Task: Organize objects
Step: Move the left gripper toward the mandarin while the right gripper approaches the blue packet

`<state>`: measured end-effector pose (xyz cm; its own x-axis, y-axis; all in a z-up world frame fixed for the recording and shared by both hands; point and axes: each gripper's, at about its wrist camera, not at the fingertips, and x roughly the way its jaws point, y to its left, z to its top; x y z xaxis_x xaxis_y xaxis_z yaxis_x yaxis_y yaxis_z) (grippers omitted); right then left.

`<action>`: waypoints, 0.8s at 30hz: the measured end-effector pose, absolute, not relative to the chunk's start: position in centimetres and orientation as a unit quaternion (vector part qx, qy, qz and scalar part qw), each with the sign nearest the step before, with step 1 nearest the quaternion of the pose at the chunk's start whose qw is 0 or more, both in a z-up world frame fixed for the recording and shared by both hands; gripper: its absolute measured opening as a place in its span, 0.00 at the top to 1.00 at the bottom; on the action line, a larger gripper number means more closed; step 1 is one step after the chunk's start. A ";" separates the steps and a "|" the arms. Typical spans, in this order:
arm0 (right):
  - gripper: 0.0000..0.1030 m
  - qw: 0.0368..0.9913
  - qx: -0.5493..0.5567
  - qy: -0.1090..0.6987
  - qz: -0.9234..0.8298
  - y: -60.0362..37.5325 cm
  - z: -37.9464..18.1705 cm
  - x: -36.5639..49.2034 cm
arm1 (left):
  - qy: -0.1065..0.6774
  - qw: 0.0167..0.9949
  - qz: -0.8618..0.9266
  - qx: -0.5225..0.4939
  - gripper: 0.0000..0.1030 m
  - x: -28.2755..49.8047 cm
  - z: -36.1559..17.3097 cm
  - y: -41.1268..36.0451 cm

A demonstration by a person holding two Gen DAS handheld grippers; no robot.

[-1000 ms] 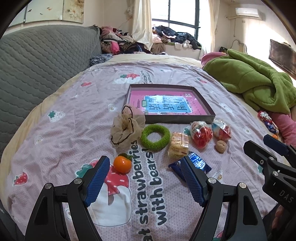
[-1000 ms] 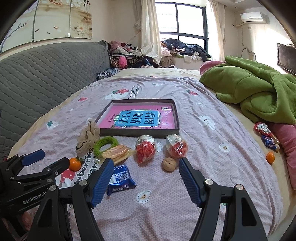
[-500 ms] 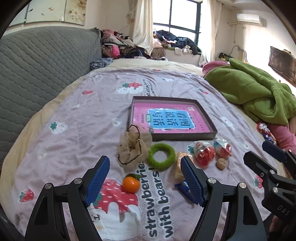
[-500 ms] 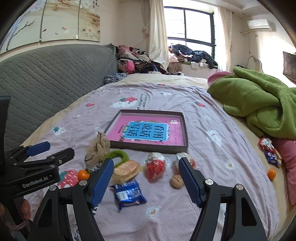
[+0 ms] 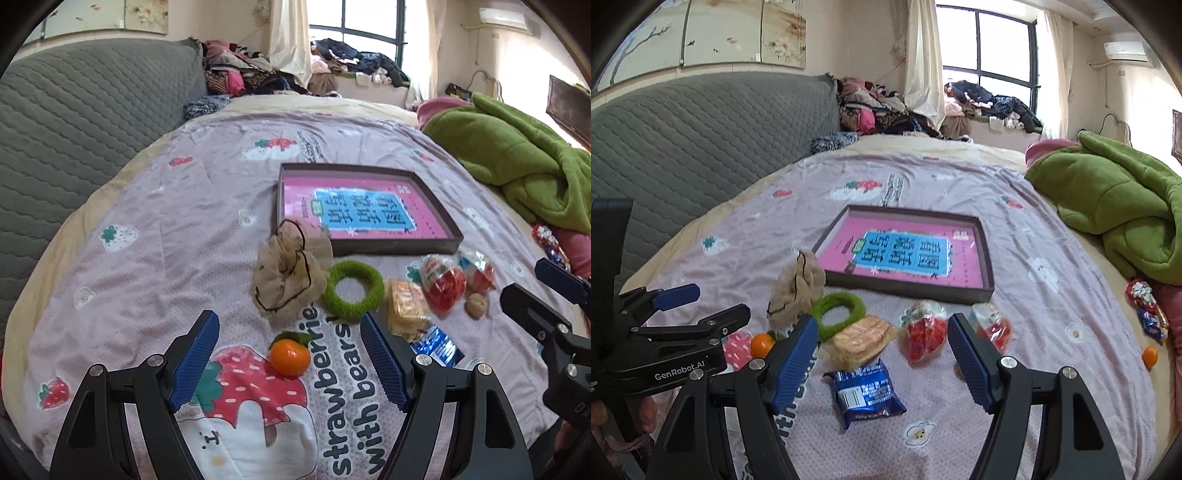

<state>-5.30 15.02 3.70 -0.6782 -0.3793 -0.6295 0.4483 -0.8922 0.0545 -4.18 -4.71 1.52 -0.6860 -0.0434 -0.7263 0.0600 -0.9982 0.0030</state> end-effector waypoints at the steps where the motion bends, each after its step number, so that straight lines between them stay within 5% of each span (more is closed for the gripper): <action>1: 0.30 0.224 0.337 0.053 -0.913 14.9 3.2 -5.4 | 0.009 0.028 -0.917 0.398 0.23 -4.2 1.2 -4.6; 24: 0.30 0.259 0.405 0.072 -0.874 14.0 -4.1 -6.3 | 0.024 0.022 -0.892 0.450 0.23 -5.7 -5.6 -5.9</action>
<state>-6.34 13.99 -4.06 -0.5376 -0.3934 -0.7458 0.5106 -0.8557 0.0833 -5.69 -5.89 -5.63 -0.5942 -0.0188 -0.8041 0.0615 -0.9979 -0.0221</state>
